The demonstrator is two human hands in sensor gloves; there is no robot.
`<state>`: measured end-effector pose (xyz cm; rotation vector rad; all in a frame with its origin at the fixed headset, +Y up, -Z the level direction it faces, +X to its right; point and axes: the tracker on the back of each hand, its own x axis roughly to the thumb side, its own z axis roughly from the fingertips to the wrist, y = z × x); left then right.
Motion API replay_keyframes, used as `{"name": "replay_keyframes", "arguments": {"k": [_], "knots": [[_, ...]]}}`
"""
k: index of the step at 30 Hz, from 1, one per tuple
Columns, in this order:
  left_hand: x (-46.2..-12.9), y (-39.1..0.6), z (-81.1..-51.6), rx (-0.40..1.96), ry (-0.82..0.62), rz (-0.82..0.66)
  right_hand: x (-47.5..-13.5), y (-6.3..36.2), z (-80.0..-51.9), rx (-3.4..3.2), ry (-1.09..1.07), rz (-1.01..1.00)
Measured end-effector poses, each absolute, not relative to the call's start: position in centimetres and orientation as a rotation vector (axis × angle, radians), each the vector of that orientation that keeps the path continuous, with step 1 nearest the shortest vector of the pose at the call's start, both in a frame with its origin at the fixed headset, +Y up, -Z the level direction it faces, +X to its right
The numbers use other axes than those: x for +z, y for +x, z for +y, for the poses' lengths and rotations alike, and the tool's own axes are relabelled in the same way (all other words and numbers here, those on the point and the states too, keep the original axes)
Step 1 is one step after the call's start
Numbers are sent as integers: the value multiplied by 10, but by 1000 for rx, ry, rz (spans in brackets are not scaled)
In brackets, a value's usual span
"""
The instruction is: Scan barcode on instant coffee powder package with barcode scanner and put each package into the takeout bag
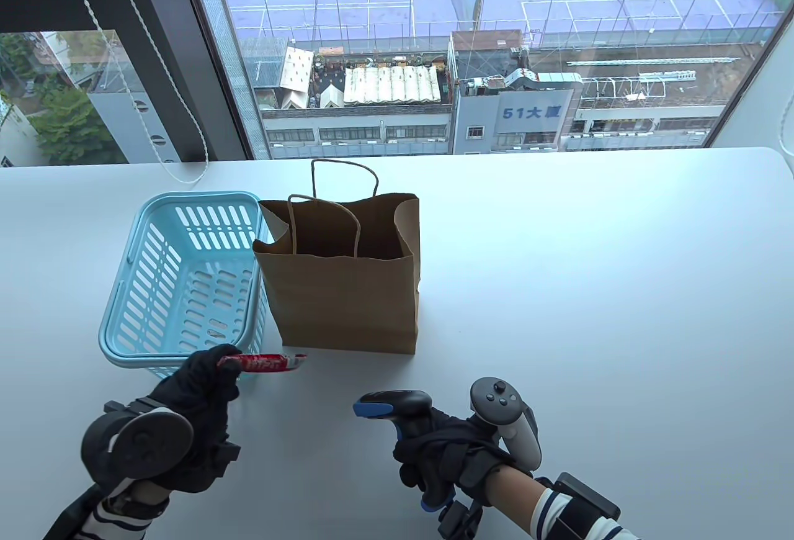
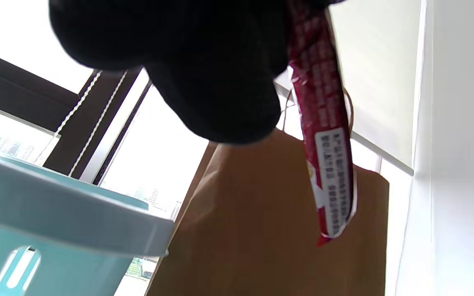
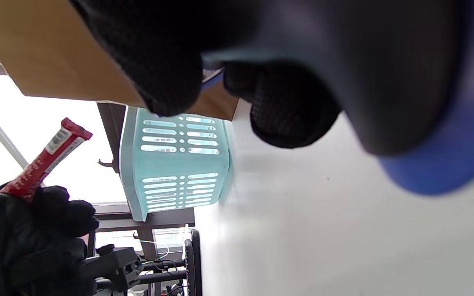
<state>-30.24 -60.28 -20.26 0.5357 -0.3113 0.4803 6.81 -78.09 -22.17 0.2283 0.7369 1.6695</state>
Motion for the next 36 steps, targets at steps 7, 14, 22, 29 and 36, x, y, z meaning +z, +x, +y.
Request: {"name": "replay_keyframes", "arguments": {"k": [7,14,22,29,36], "knots": [[-220,-346,-521,637,639,-274,-223,66,-780,1672,245,741],[-288,-349,-452,669,633,-135,-224,66,-779,1680,260,728],[-359,-311,-470,775,322,-150,-224,66,-776,1701,293,715],[-389,-255,-490,535,124,-174,-223,67,-776,1705,297,723],[-404,-223,-511,453,-184,-296,-223,67,-776,1705,298,734]]}}
